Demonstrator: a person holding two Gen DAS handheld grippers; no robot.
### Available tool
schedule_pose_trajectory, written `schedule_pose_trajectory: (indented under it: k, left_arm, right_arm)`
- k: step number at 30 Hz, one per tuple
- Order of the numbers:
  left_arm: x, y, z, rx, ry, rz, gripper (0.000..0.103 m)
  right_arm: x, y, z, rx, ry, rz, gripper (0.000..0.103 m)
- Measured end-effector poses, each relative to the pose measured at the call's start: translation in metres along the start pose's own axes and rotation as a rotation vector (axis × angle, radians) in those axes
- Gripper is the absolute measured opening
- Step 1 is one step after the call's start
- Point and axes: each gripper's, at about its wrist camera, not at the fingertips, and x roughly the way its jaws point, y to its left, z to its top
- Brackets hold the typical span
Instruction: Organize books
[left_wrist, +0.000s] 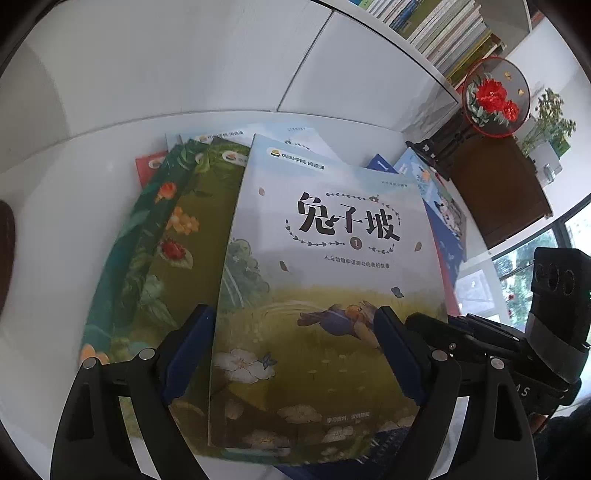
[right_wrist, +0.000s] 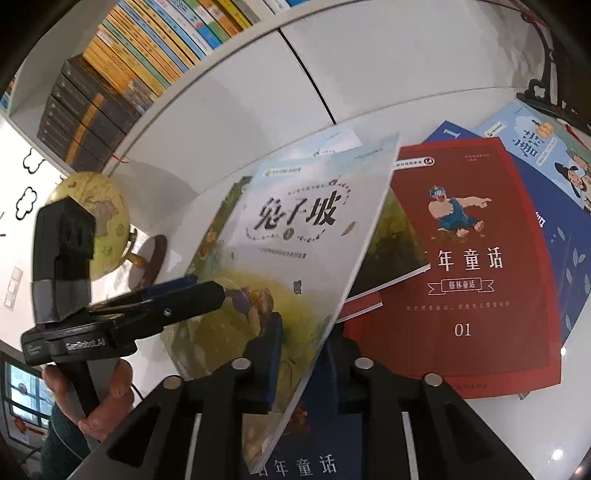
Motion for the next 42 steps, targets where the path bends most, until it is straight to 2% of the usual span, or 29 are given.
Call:
schedule_pose_trajectory:
  k: [4,8,13,20,24,26,32,35,36,40,42]
  left_arm:
    - [-0.008,-0.007,-0.022,-0.033,0.011,-0.016,0.086]
    - [-0.014,-0.01,-0.038,-0.044,0.018,0.048,0.086]
    - [-0.005,-0.025,-0.035,-0.015,0.04,0.106,0.086]
    - [-0.003,-0.04,-0.041,0.02,0.039,0.115,0.086]
    - [-0.006,-0.04,-0.044,0.005,0.02,0.093,0.086]
    - [-0.009,-0.035,-0.045,-0.037,0.002,0.049,0.086]
    - [-0.019,-0.007,-0.053,-0.224,-0.052,-0.192,0.086]
    - [-0.014,0.005,-0.059,-0.324,-0.051,-0.361,0.086]
    - [-0.013,0.004,-0.059,-0.322,-0.053,-0.353,0.086]
    - [-0.017,-0.014,-0.056,-0.246,-0.079,-0.238,0.083]
    - [-0.017,-0.022,-0.053,-0.209,-0.079,-0.154,0.069]
  right_arm:
    - [-0.014,0.002,-0.014,-0.07,0.035,-0.006,0.016]
    - [-0.029,-0.015,-0.025,-0.103,0.079,-0.001,0.016]
    - [-0.022,-0.017,-0.02,-0.12,0.095,-0.039,0.016]
    - [-0.014,-0.015,-0.015,-0.144,0.102,-0.047,0.017]
    - [-0.01,-0.014,-0.014,-0.153,0.107,-0.061,0.018]
    - [-0.009,-0.018,-0.014,-0.151,0.107,-0.065,0.018]
    - [-0.006,-0.025,-0.013,-0.143,0.113,-0.078,0.02]
    - [-0.006,-0.026,-0.013,-0.143,0.115,-0.077,0.02]
    - [-0.006,-0.026,-0.014,-0.142,0.115,-0.077,0.02]
    - [-0.009,-0.028,-0.014,-0.129,0.113,-0.044,0.02]
    - [-0.01,-0.026,-0.015,-0.132,0.112,-0.045,0.02]
